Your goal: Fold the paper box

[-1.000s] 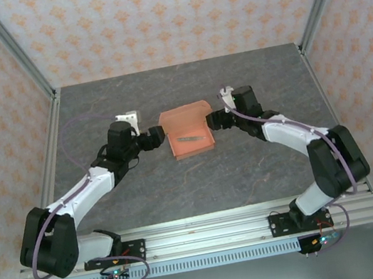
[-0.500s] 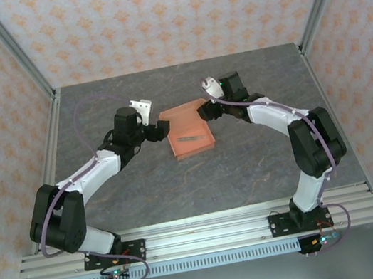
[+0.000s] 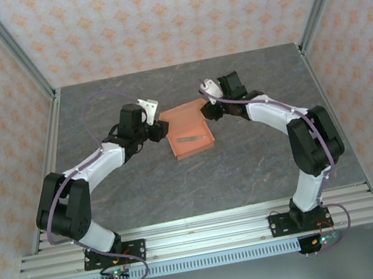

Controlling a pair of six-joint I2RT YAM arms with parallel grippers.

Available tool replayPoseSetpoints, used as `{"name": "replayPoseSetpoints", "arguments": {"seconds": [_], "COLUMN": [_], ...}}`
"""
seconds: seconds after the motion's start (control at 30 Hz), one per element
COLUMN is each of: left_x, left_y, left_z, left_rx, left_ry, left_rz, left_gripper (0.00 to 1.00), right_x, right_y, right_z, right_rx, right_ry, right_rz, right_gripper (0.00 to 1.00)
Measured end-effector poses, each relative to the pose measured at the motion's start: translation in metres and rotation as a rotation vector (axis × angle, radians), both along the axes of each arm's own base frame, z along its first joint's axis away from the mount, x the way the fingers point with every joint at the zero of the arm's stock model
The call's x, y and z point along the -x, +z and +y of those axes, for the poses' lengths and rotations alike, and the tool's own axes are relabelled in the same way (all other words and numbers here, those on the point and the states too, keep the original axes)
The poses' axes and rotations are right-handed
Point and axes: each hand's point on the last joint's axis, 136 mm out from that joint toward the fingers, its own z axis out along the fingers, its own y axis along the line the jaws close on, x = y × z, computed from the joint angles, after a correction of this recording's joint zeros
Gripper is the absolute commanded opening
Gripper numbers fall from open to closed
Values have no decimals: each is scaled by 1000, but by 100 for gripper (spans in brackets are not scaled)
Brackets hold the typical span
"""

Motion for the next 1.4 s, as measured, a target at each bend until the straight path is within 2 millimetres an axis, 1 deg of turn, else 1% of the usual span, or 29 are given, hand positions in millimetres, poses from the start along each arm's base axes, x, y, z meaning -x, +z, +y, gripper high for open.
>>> {"name": "replayPoseSetpoints", "arguments": {"seconds": [0.17,0.4,0.53,0.77,0.9,1.0,1.17,1.4], "left_x": [1,0,-1,-1,-1,-2,-5,-11], "left_y": [-4,-12,-13,-10,-9,-10,-7,5], "left_z": [-1,-6,-6,-10,-11,-9,-7,-7], "left_rx": [-6,-19,-20,-19,-26,-32,-7,55], "left_ry": [-2,-20,-17,-8,20,74,197,317], "left_rz": [12,26,28,26,24,28,29,18], "left_gripper": [32,21,17,11,10,10,9,9], "right_x": [1,1,1,3,3,4,9,9], "right_y": [-1,-3,-3,-7,-8,-7,-2,5], "right_z": [0,0,2,3,5,7,8,8], "right_rx": [7,28,42,50,51,43,-2,-49], "right_ry": [-3,-14,-25,-50,-82,-130,-263,-390], "right_rz": [2,-4,-8,-1,3,11,30,35], "right_gripper": [19,16,14,11,9,7,6,5]}}
